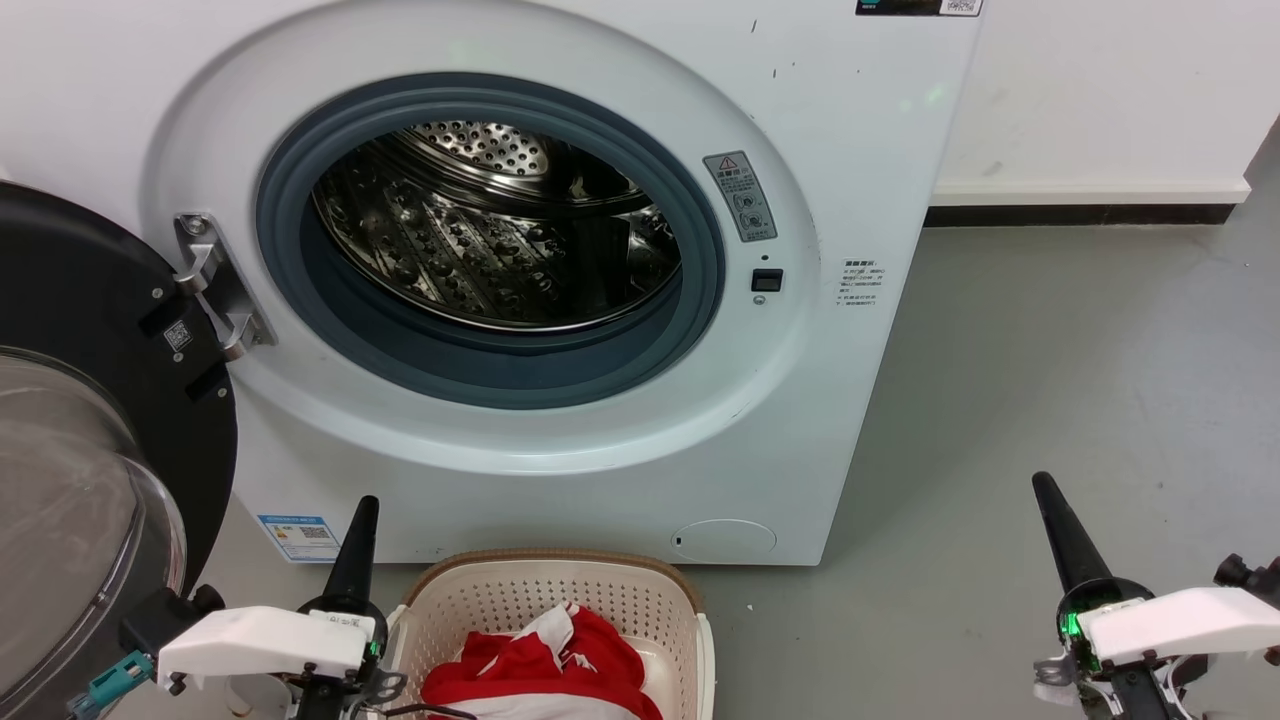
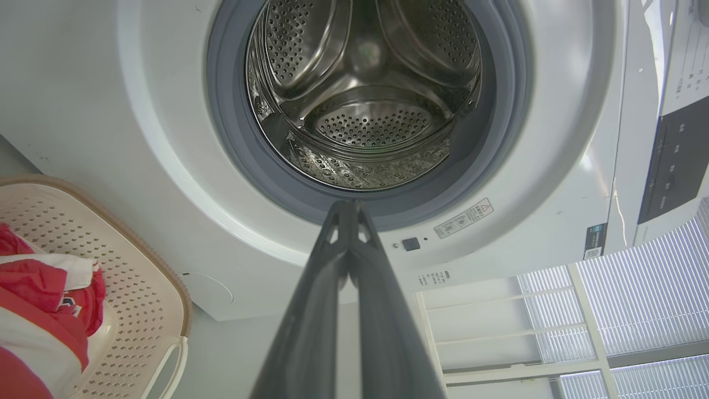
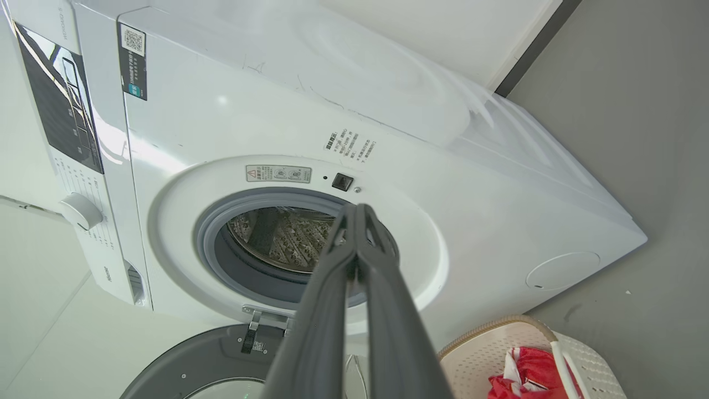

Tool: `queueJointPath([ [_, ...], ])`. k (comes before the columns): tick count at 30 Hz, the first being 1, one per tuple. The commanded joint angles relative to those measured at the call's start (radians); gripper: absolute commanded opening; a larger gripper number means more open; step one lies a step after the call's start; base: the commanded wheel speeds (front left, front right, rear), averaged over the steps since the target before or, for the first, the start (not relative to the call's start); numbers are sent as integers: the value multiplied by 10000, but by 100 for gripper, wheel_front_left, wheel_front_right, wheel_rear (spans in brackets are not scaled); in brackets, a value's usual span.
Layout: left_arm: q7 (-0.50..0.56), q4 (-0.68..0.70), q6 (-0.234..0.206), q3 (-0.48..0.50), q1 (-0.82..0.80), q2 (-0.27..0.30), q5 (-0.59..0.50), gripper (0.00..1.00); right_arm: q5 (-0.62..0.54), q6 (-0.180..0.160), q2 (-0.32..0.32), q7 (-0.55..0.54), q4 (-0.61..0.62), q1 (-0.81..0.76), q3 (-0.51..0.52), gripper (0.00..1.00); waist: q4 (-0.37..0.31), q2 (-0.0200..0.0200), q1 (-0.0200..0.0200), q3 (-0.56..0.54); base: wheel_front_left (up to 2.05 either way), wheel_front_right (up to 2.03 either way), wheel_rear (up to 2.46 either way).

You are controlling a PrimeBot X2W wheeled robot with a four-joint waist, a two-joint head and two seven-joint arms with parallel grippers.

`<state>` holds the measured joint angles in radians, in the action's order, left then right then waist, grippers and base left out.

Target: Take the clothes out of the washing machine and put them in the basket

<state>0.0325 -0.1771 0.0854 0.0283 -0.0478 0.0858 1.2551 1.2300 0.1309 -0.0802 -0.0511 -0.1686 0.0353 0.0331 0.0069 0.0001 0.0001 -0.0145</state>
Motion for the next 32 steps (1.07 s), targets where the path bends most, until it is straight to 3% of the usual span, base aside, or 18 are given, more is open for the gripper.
queueJointPath([
  [1,43,23,68,42,-235,5,176,0,218,0,-48,-16,10,229,37,0,-1,-1,-1,3,0,0,0],
  [32,493,-476,362,503,-508,-161,2656,0,2955,-2,12,-244,-527,600,326,0,-45,-1,-1,115,0,0,0],
])
